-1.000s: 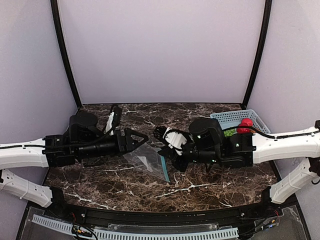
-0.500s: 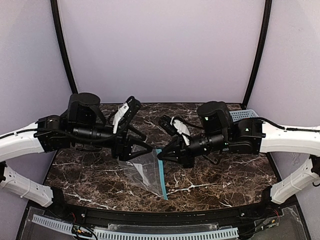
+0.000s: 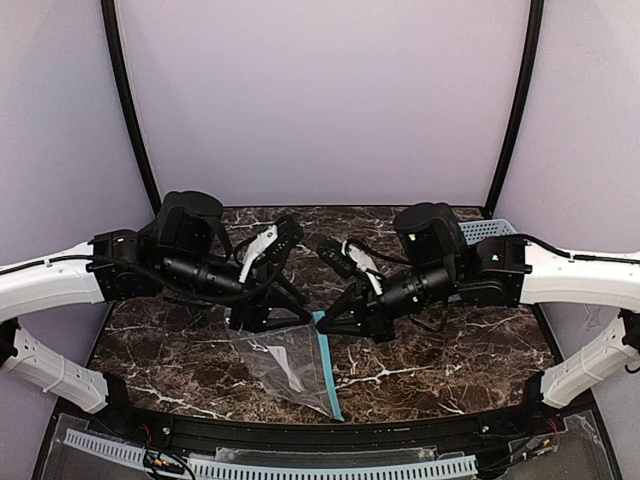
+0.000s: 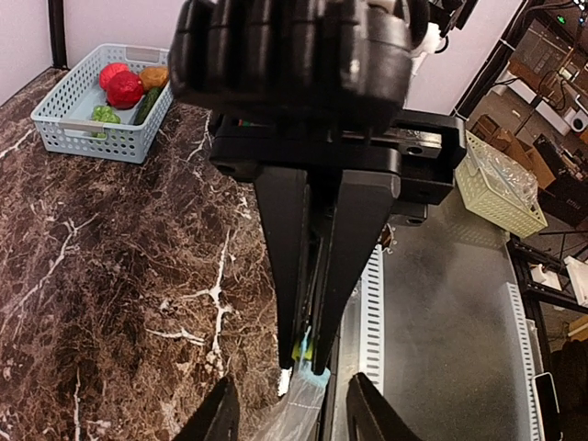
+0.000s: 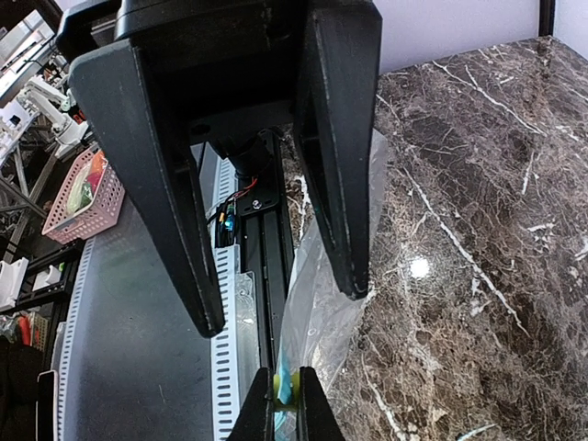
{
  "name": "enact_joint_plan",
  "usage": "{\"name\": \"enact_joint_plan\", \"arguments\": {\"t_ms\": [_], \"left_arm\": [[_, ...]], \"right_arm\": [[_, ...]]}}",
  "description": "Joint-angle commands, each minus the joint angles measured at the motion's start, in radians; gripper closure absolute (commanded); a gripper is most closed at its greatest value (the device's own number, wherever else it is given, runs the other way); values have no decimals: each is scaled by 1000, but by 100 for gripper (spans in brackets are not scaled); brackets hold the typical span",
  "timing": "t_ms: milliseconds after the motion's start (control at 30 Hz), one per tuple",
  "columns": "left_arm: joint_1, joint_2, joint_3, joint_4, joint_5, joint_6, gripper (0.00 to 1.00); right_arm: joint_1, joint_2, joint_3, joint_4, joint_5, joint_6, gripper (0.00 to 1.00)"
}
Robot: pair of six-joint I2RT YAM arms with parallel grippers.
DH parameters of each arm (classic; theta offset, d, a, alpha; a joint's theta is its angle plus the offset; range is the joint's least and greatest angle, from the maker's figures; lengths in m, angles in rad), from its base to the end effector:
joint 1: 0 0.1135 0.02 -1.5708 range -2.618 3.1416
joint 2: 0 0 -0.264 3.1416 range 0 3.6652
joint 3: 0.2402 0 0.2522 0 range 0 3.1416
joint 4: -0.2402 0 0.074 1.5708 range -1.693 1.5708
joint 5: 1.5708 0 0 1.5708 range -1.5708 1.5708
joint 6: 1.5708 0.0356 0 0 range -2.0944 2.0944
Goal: Place the food in the zip-top bag and seal the zipper
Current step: Hold the zipper food storage bag.
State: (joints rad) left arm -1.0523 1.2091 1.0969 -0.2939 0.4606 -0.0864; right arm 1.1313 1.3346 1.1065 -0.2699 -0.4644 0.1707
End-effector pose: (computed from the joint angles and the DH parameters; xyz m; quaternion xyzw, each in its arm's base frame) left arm 0.1220 -0.2458 0.3508 0.4888 0.6618 -0.4492 0.3482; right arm 0.1147 0.2813 0.3227 -0.4908 0.6875 0.4587 0.2758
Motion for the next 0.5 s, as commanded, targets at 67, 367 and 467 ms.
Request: {"name": "enact_joint_plan", "arguments": {"t_ms": [67,367,467], "left_arm": [[-2,16,5,-2,48,-22,67],[-2,26,-3,31,71,-41,87],[-2,25,1,17,74,-46,99]], "right_arm": [[-5,-22,33,3,-40,13,100],[-5,-22,31,2,-43,16,100],[-6,-27,28,3,-25,18,100]]}}
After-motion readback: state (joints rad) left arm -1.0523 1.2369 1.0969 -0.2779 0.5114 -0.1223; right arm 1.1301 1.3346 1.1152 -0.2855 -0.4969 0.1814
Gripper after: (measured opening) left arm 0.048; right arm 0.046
